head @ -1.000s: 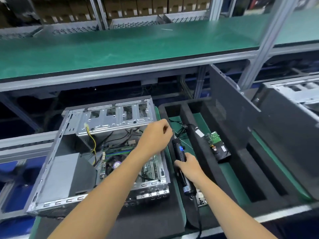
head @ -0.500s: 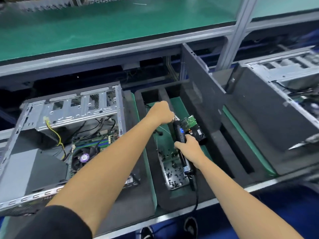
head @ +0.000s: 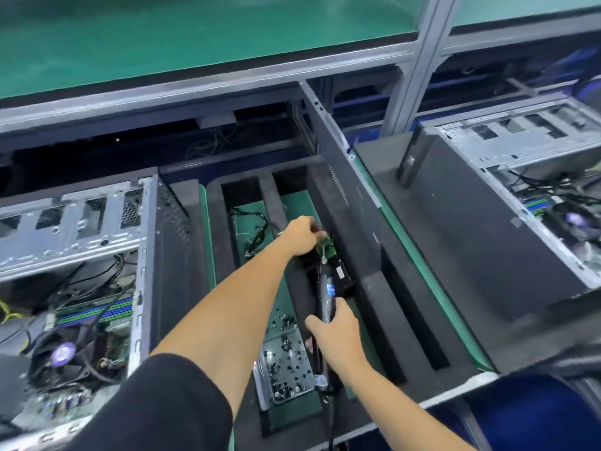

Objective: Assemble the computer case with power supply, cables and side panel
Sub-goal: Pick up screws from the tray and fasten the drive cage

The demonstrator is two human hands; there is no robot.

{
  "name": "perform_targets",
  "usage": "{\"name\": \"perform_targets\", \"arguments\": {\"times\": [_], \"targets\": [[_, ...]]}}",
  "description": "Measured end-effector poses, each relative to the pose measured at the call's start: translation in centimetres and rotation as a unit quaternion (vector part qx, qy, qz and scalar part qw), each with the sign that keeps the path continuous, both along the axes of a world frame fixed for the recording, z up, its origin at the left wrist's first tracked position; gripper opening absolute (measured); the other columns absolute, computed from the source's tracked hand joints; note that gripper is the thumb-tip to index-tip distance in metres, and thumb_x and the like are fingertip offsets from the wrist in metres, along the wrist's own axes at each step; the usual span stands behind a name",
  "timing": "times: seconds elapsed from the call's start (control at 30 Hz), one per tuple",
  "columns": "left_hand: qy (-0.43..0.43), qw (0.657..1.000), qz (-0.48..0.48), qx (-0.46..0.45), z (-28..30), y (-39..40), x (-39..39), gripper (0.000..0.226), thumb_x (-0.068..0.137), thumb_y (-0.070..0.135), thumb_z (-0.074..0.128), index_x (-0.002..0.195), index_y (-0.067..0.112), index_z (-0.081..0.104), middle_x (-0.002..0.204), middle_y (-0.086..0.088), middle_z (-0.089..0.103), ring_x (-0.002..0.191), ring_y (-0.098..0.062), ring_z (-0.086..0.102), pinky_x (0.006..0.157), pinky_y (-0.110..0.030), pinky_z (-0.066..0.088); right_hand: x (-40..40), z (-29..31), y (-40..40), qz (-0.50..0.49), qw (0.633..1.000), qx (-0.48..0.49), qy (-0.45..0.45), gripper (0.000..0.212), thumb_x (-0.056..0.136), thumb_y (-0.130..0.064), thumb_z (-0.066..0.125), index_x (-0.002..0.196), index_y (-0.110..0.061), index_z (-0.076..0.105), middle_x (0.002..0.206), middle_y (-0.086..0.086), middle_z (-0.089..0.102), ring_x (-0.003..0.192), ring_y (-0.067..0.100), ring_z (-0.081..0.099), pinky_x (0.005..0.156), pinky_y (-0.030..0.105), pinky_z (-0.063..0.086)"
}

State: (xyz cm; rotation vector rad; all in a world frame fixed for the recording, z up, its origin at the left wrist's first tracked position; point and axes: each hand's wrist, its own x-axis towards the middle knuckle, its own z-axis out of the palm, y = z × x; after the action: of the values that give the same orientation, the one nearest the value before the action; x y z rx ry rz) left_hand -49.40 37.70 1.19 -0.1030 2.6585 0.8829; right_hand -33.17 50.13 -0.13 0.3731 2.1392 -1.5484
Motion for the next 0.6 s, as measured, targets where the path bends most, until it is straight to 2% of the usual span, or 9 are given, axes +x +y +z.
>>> {"name": "perform_targets", "arguments": {"times": [0.07, 0.13, 0.23, 0.3, 0.4, 0.47, 0.6], "targets": [[-0.008, 1.000, -0.024, -0.019, -0.8, 0.3, -1.2, 0.026, 0.096, 0.012, 0.051, 0.116, -0.001, 0.061, 0.120, -0.019, 0.063, 0.113, -0.033, 0.057, 0.090, -0.032, 0.044, 0.1, -0.5, 0.0, -0.012, 1.000, 0.000, -0.008, 0.029, 0.079, -0.019, 0.063, 0.096, -0.014, 0.039, 0.085, 0.004, 0.052, 0.071, 0.026, 0.062, 0.065, 0.030, 0.050], [-0.028, 0.996, -0.070, -0.047, -1.4, 0.8, -2.0, 0.034, 0.094, 0.007, 0.047, 0.127, 0.002, 0.056, 0.129, -0.018, 0.058, 0.119, -0.033, 0.054, 0.095, -0.034, 0.043, -0.3, -0.7, 0.1, -0.002, 1.000, -0.006, -0.014, 0.027, 0.080, -0.019, 0.062, 0.098, -0.013, 0.043, 0.081, 0.006, 0.054, 0.063, 0.026, 0.060, 0.058, 0.032, 0.047], [-0.074, 0.990, -0.112, -0.052, -1.9, 1.4, -2.9, 0.040, 0.096, 0.011, 0.050, 0.136, 0.011, 0.050, 0.135, -0.013, 0.054, 0.122, -0.029, 0.051, 0.095, -0.030, 0.040, -1.3, -0.7, 0.2, 0.007, 1.000, -0.009, -0.028, 0.032, 0.083, -0.019, 0.062, 0.109, -0.012, 0.046, 0.093, 0.011, 0.061, 0.071, 0.035, 0.070, 0.064, 0.038, 0.056], [-0.107, 0.985, -0.125, -0.045, -2.1, 1.5, -3.5, 0.046, 0.095, 0.016, 0.055, 0.140, 0.011, 0.045, 0.140, -0.010, 0.051, 0.126, -0.026, 0.048, 0.101, -0.030, 0.039, -1.7, -0.7, 0.2, 0.000, 0.999, -0.018, -0.032, 0.023, 0.081, -0.017, 0.062, 0.096, -0.010, 0.047, 0.088, 0.012, 0.060, 0.071, 0.038, 0.070, 0.069, 0.045, 0.059], [-0.125, 0.984, -0.121, -0.041, -2.4, 1.5, -4.1, 0.052, 0.095, 0.023, 0.058, 0.143, 0.011, 0.041, 0.143, -0.008, 0.047, 0.130, -0.025, 0.045, 0.106, -0.032, 0.037, -2.3, -0.8, 0.2, -0.008, 0.997, -0.053, -0.055, 0.019, 0.081, -0.013, 0.063, 0.087, -0.011, 0.044, 0.080, 0.009, 0.056, 0.053, 0.026, 0.066, 0.053, 0.035, 0.054], [-0.123, 0.985, -0.116, -0.041, -2.8, 1.7, -4.2, 0.051, 0.096, 0.024, 0.058, 0.142, 0.011, 0.042, 0.143, -0.008, 0.047, 0.131, -0.025, 0.045, 0.106, -0.031, 0.036, -2.6, -0.9, 0.2, -0.004, 0.996, -0.062, -0.068, 0.020, 0.081, -0.013, 0.063, 0.088, -0.012, 0.044, 0.081, 0.009, 0.056, 0.050, 0.024, 0.066, 0.053, 0.031, 0.050], [-0.110, 0.985, -0.119, -0.059, -3.4, 2.2, -4.2, 0.047, 0.096, 0.022, 0.058, 0.140, 0.009, 0.046, 0.141, -0.010, 0.049, 0.129, -0.026, 0.046, 0.103, -0.030, 0.036, -3.4, -1.2, 0.3, -0.010, 0.990, -0.088, -0.107, 0.020, 0.078, -0.010, 0.062, 0.090, -0.010, 0.047, 0.075, 0.010, 0.057, 0.048, 0.025, 0.062, 0.054, 0.034, 0.052]]}}
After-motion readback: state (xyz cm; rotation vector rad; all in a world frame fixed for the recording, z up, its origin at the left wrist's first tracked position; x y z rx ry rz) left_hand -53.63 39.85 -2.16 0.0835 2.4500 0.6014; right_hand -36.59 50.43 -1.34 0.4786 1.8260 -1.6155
